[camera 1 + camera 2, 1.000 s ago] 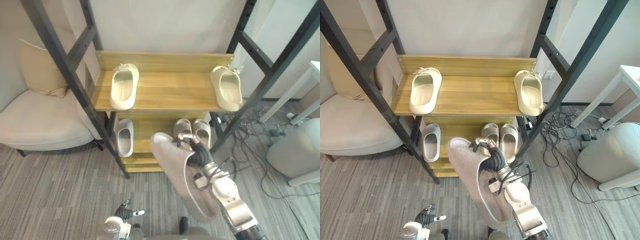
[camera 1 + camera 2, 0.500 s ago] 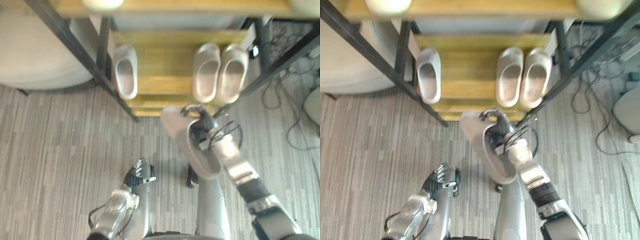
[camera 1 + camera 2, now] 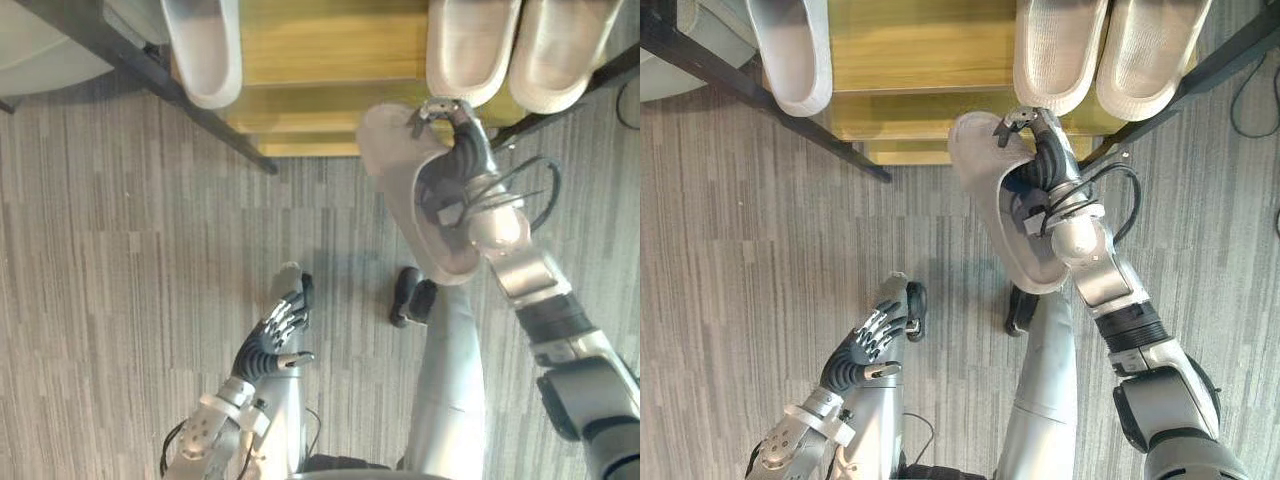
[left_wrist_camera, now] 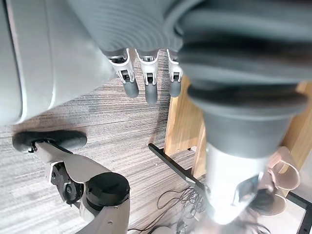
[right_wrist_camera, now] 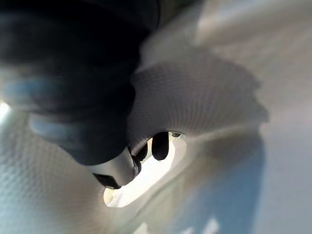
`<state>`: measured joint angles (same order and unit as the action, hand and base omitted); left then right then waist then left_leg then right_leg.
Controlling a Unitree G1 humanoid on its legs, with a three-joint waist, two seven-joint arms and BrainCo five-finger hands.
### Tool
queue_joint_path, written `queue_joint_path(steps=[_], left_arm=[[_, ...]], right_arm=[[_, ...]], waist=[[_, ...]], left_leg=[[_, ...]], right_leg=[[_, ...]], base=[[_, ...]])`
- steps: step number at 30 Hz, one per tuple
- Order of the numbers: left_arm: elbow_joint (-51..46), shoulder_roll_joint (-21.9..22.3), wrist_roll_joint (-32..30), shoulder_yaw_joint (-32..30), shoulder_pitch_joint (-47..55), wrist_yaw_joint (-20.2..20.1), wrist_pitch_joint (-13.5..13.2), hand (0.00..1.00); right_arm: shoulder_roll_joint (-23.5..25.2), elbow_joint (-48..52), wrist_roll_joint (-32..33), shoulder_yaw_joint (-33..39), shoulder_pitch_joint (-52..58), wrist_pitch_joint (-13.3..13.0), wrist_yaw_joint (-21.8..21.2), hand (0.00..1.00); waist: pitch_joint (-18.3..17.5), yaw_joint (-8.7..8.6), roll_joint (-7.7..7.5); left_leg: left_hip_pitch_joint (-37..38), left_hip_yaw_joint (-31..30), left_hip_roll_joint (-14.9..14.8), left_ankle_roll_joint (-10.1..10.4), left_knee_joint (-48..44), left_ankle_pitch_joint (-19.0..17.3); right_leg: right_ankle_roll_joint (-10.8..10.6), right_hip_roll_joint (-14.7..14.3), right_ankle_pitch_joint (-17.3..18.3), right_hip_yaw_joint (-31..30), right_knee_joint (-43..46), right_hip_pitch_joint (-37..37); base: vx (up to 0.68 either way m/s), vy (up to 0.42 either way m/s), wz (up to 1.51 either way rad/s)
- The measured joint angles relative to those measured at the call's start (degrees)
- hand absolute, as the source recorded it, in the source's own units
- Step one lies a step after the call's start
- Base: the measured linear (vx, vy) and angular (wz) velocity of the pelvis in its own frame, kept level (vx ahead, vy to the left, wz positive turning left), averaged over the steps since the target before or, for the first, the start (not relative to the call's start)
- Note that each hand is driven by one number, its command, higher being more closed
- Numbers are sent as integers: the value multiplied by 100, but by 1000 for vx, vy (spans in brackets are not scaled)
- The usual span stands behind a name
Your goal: Organize the slippers on the shoe rack
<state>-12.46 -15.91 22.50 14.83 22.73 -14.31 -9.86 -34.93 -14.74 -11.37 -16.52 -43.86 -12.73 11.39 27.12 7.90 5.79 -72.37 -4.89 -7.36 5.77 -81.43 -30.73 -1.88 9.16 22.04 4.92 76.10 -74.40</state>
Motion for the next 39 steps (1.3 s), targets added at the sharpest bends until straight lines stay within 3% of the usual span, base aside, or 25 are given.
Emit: queue_joint_path(steps=[7,11,17,25,26,28,31,33,39], left_arm=[[-336,-1,191,17,425,-207,-77,0],[-392,-4,258,32,516,-254,-108,0],[-384,-1,238,218,516,-261,-162,0],[-85,162,96,446,515,-222,-158,0],[43,195,10,460,457,-230,-185,0],[612,399,-92,453,-54,-283,-282,0],[1593,675,-1047,206,-960,110,-557,0],[1764,725,-1307,44,-1135,345,-612,0],[2386,829,-1461,-761,-1576,845,-616,0]], right_arm=[[-403,-961,-151,-451,-971,35,-13,100],[-558,-962,-41,-588,-972,30,-16,100],[-551,-477,689,-606,-898,34,-61,100],[-44,66,823,-196,-218,44,-76,100],[136,77,927,-181,-101,46,-153,100],[319,97,989,-244,-3,68,-284,100],[708,604,1018,-456,347,108,-408,100],[803,949,1019,-437,524,80,-402,100],[995,1257,661,-22,662,35,-117,100]], waist=[[-12,230,-8],[-31,247,-8],[-39,235,-17],[-378,206,-98],[-471,172,-178],[-507,145,-194],[-636,47,-414],[-642,10,-455],[-622,2,-495]], left_leg=[[-232,-132,97,122,-39,63],[-307,-218,114,172,-66,89],[-355,-340,200,262,-70,137],[-330,-342,178,278,-31,145],[-315,-336,131,278,-29,145],[-208,-321,81,278,-3,144],[-44,-285,38,252,100,131],[-7,-338,2,270,131,140],[231,-356,15,346,374,190]], right_leg=[[133,184,138,143,263,-182],[187,269,214,272,344,-176],[198,357,350,383,472,-175],[204,345,370,399,451,-161],[204,296,369,395,419,-150],[218,246,357,398,367,-43],[217,207,359,381,315,66],[231,181,351,447,261,142],[253,185,357,502,128,353]], base=[[35,-45,19],[27,-28,16],[9,-38,14],[6,-11,0],[13,-4,-16],[11,-4,-12],[8,-16,-4],[12,-14,-3],[36,-24,5]])
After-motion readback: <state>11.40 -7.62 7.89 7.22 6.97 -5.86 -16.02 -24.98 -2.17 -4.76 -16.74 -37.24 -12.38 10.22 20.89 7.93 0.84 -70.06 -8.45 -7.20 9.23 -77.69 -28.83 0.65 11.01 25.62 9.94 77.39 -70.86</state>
